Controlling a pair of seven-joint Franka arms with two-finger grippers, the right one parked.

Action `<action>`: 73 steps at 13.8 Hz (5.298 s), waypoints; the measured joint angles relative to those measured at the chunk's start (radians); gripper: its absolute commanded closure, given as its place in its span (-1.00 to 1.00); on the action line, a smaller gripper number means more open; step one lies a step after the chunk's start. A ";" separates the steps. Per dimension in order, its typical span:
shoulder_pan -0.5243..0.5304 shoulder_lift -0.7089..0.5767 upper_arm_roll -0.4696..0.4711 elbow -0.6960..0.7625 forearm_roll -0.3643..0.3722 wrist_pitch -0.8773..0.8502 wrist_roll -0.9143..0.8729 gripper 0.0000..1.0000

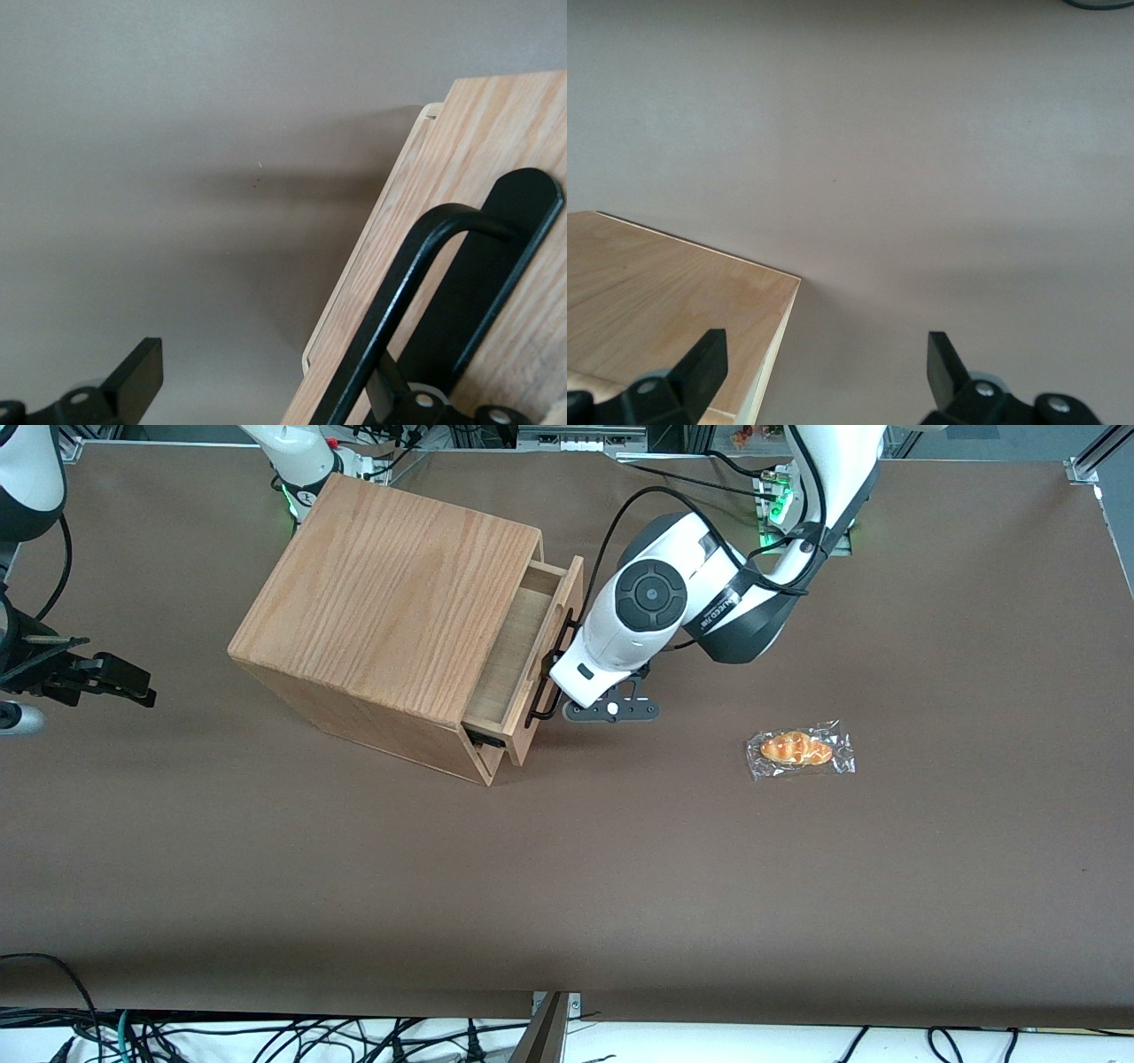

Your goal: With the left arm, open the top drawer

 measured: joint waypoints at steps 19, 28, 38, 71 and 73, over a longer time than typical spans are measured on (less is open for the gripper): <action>0.053 -0.007 0.001 0.000 0.045 -0.017 0.008 -1.00; 0.062 -0.008 -0.006 0.000 0.044 -0.025 0.012 -1.00; 0.106 -0.018 -0.009 -0.001 0.056 -0.062 0.038 -1.00; 0.489 -0.189 -0.010 0.107 0.189 -0.337 0.270 -1.00; 0.502 -0.189 -0.010 0.109 0.193 -0.347 0.294 -1.00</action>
